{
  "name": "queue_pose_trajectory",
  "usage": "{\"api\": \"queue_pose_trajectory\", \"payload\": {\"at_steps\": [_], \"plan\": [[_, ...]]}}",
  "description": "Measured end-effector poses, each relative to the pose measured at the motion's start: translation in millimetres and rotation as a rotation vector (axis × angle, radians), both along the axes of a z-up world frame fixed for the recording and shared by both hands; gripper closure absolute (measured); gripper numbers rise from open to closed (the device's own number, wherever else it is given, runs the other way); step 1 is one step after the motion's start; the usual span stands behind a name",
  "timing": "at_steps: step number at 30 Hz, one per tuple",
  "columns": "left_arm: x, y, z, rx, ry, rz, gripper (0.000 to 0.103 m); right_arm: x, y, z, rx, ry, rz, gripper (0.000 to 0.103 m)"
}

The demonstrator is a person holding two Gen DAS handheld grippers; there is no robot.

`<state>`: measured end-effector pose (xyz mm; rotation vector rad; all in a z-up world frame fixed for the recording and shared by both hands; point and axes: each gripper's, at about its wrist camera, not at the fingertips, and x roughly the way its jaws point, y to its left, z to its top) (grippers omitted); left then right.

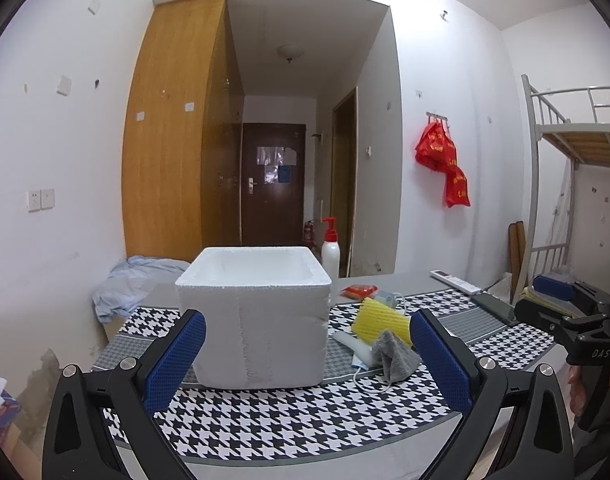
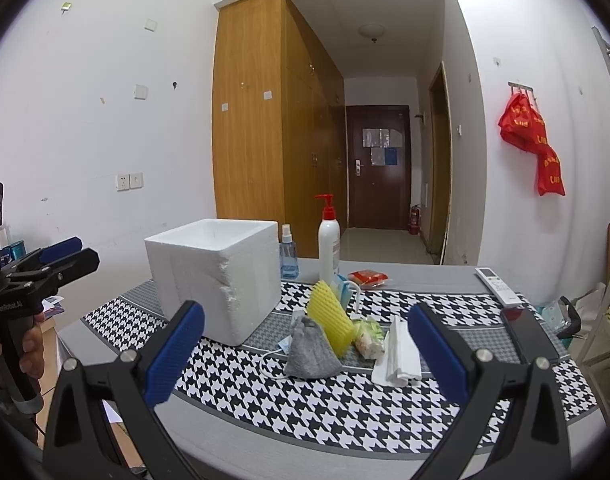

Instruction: Organize soft objects

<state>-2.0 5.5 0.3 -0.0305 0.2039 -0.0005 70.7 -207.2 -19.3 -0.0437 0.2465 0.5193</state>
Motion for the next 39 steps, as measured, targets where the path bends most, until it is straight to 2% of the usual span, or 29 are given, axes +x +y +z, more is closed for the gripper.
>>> {"api": "queue_pose_trajectory", "payload": {"at_steps": [39], "plan": [[6.2,-2.5,-2.5,-0.003,0.018,-0.006,0.001,0.1,-0.5,1.7,0.017,-0.006,-0.007,0.0]]}}
